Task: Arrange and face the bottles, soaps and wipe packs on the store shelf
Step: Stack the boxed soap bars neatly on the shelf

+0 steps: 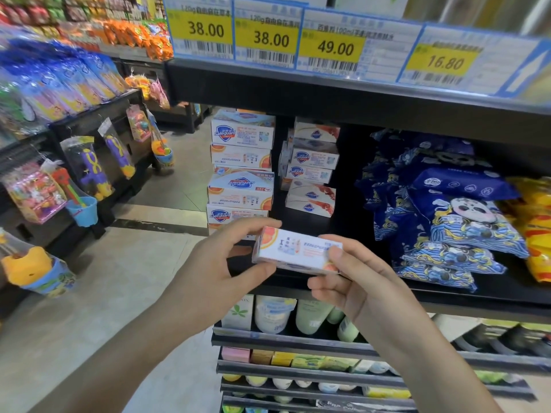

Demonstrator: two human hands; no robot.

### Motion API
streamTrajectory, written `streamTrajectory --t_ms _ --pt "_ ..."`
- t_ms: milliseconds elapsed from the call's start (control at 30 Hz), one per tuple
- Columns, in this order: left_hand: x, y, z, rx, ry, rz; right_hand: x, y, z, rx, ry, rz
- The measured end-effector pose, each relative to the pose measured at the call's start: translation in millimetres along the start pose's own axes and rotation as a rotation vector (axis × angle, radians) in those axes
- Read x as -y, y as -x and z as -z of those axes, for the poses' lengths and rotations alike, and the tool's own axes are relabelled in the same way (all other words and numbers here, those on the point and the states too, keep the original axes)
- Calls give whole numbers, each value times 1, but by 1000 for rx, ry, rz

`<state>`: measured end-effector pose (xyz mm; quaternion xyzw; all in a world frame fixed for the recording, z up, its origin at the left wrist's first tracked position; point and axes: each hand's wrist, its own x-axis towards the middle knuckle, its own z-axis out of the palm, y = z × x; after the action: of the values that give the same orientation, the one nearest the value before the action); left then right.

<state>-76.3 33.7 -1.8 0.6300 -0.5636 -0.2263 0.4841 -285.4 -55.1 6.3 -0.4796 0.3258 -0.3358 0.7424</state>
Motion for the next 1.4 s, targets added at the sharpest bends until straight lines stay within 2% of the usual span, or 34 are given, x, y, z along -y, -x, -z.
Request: streamTrajectory --t_ms 133,433,633,767,900,1067,1233,1300,1400 --pt "3 0 0 -1 37 17 -1 0 2 -1 40 -3" --pt "6 -1 -2 -3 151 85 -3 0 0 -71 338 108" --pt "2 -3 -3 -23 295 217 -11 3 -1 -82 499 392" --pt "2 -5 -3 -43 342 311 -18 0 3 -41 747 575" --pt "0 -5 -1 -46 379 362 -17 -5 3 -21 921 634" --pt "2 -6 3 -7 465 405 -10 -15 2 9 909 654" --pt "2 -11 9 -73 713 484 1 -23 0 40 705 600" --pt "11 -7 6 -83 552 391 10 -27 -4 28 591 556" --pt "30 5 3 -7 -87 98 28 -40 -15 -9 544 573"
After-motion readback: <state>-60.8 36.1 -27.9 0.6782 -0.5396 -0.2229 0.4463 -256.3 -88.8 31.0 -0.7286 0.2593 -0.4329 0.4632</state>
